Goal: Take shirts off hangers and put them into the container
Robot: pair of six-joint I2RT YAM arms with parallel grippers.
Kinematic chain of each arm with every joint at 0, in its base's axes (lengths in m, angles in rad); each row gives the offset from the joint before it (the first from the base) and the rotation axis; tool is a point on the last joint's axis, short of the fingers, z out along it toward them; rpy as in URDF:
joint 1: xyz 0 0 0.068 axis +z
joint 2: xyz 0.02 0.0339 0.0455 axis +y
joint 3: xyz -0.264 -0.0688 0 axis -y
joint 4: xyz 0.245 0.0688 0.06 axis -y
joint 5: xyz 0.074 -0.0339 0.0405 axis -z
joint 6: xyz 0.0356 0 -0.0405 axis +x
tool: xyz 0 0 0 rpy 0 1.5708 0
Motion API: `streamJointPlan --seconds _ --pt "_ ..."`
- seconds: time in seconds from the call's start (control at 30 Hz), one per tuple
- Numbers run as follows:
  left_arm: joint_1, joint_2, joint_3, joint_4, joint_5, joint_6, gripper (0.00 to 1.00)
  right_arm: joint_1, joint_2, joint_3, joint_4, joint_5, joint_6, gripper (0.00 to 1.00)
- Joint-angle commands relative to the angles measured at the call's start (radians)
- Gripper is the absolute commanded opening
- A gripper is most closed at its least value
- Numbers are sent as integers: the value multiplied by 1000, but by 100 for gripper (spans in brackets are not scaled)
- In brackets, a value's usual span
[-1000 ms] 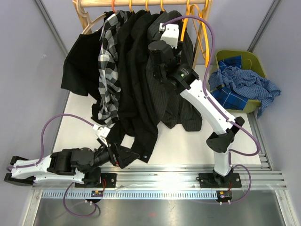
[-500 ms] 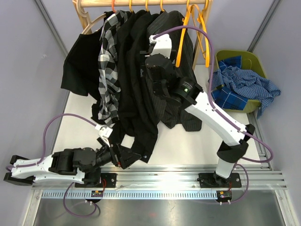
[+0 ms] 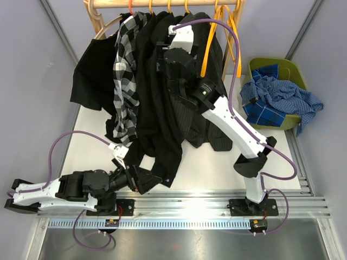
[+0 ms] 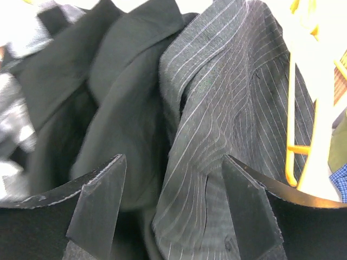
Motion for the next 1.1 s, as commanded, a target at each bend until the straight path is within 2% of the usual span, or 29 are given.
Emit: streamJointPlan --seconds 0.0,0.27,0.37,0.4,0.5,0.63,0.77,0.93,1.07 --pt "-3 -37 -12 23 4 -5 99 -39 53 79 -10 8 -5 77" --pt "-3 -88 -30 13 2 -17 99 -59 48 24 43 114 -5 66" --pt "-5 -85 -35 13 4 -22 99 -61 33 -11 42 134 -5 49" --pt "-3 -85 -36 16 5 -24 99 -61 15 -24 40 134 7 36" --pt "-3 -86 -47 23 8 -30 99 -70 -28 -97 63 131 9 27" --pt "-5 -86 -47 23 7 -30 99 -88 -56 -135 -3 119 50 0" --pt "-5 -78 -47 24 5 -30 99 -88 -131 -224 64 75 16 0" --pt "-5 -57 -47 33 8 -33 99 -88 -246 -286 175 33 -130 0" --pt "-5 -40 -51 49 8 -31 99 -93 -328 -312 370 -62 -279 0"
